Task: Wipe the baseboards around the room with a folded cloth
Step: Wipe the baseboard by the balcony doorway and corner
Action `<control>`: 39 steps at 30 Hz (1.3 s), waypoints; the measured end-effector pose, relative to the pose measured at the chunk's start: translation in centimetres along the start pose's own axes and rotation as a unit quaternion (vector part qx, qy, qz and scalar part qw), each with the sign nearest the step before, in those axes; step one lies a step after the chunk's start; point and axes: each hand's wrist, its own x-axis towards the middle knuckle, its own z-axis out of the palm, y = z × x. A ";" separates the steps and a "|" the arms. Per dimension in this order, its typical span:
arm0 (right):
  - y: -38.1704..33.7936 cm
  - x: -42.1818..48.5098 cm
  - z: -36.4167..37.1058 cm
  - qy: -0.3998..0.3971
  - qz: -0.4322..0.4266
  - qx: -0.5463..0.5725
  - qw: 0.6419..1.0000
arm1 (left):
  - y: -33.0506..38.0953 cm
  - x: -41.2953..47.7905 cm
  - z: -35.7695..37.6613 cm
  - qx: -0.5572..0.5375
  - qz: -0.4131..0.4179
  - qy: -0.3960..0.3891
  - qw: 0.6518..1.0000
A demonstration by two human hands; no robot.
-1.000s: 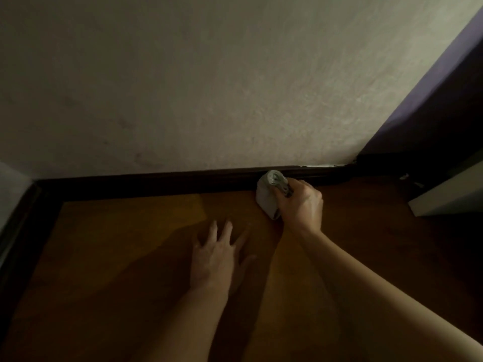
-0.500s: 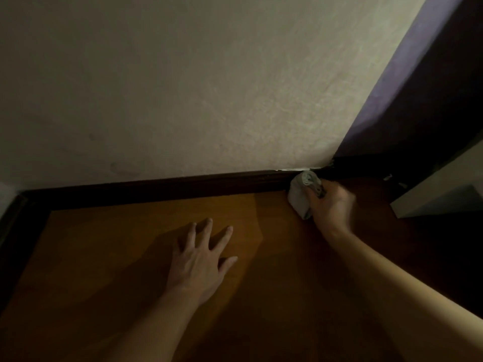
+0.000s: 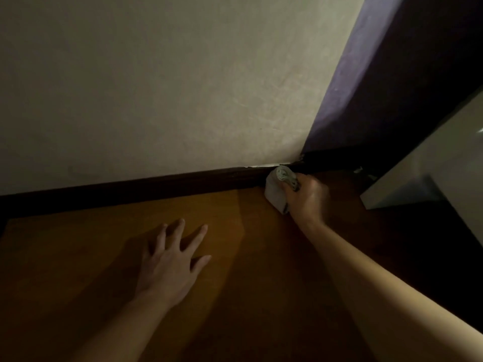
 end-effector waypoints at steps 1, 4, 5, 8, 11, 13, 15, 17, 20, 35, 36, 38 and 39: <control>0.8 0.3 -0.7 0.010 0.016 -0.008 1.000 | 0.1 0.0 0.0 0.000 -0.001 -0.001 1.000; 2.5 0.9 -2.3 0.035 0.018 -0.023 0.999 | 0.2 0.0 0.2 0.001 -0.002 -0.002 1.000; 2.7 1.0 -2.4 0.038 0.019 -0.027 0.999 | 0.3 0.0 0.2 0.000 -0.003 -0.001 1.000; 2.9 0.8 -2.2 0.060 0.037 -0.030 0.997 | 0.3 -0.1 0.3 0.005 0.005 -0.008 1.000; 2.3 0.4 -1.7 0.052 0.021 -0.009 0.998 | 0.6 0.0 0.2 0.005 0.013 -0.012 1.000; 2.3 0.7 -1.7 0.037 0.003 -0.014 0.999 | 0.7 0.0 0.2 0.009 0.010 -0.014 1.000; 2.8 0.9 -1.8 0.053 0.015 -0.024 0.998 | 0.7 0.0 0.2 0.007 0.009 -0.016 1.000; 3.1 0.8 -2.0 0.075 0.033 -0.023 0.996 | 0.6 0.0 0.3 0.008 0.011 -0.012 1.000; 3.0 0.8 -1.8 0.046 0.008 -0.013 0.999 | 0.6 0.0 0.3 0.003 0.010 -0.012 1.000; -4.1 -2.7 2.7 -0.009 -0.027 0.070 0.997 | 0.3 0.4 0.7 -0.016 0.019 0.004 1.000; -4.7 -2.9 3.0 -0.009 -0.041 0.053 0.998 | 0.2 0.5 0.7 -0.015 0.019 0.002 1.000; -4.9 -2.8 3.4 -0.002 -0.047 0.035 0.998 | 0.1 0.5 0.7 -0.013 0.021 0.000 1.000; -4.6 -2.8 3.4 0.010 -0.045 0.039 0.998 | 0.2 0.5 0.7 -0.016 0.022 0.002 1.000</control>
